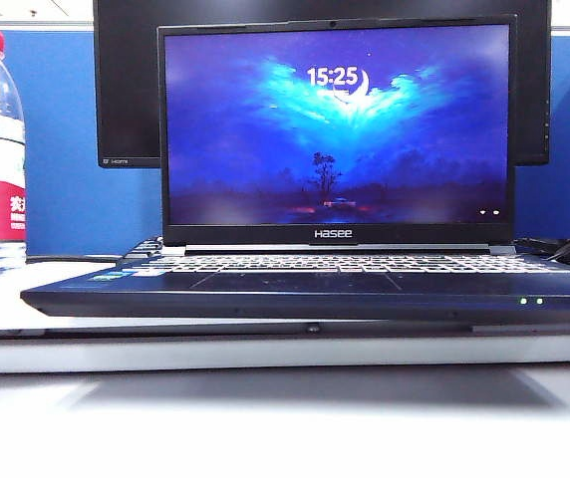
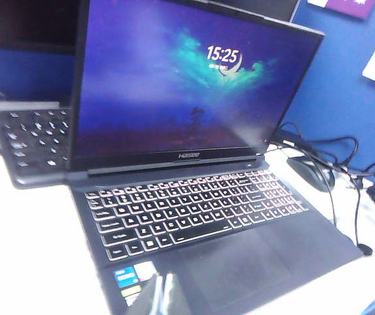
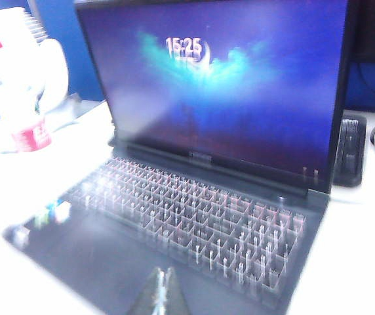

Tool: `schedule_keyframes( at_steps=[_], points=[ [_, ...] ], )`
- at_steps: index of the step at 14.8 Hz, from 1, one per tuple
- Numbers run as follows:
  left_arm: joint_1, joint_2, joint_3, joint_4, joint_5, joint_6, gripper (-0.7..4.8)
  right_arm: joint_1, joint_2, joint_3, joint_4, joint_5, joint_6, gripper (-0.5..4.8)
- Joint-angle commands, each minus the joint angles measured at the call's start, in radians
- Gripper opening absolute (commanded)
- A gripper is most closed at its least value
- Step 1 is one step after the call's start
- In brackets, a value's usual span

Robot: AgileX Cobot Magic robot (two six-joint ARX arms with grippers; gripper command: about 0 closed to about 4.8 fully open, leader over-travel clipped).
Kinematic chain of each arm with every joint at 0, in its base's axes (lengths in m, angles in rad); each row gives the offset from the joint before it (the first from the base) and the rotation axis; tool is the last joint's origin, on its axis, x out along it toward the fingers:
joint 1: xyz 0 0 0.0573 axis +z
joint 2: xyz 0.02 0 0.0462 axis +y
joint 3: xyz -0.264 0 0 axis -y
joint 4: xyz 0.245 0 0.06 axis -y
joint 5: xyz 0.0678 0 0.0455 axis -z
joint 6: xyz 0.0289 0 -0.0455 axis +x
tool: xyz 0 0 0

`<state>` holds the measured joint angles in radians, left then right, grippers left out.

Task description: Open the lid of the black laptop.

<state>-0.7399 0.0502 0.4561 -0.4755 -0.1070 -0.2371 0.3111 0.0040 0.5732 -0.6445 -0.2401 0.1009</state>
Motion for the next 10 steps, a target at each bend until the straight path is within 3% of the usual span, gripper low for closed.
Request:
schedule_keyframes(
  at_steps=[1,6,10],
  points=[
    [0.001,0.000,-0.123,0.138,-0.001,-0.030,0.24,0.000,-0.001,-0.088,0.225,-0.007,0.051,-0.06],
    [0.001,0.000,-0.352,0.351,-0.004,-0.027,0.24,0.000,-0.002,-0.286,0.424,0.002,0.088,-0.06],
    [0.001,0.000,-0.395,0.406,0.000,-0.041,0.24,0.001,-0.002,-0.326,0.433,-0.005,0.090,-0.05]
  ],
)
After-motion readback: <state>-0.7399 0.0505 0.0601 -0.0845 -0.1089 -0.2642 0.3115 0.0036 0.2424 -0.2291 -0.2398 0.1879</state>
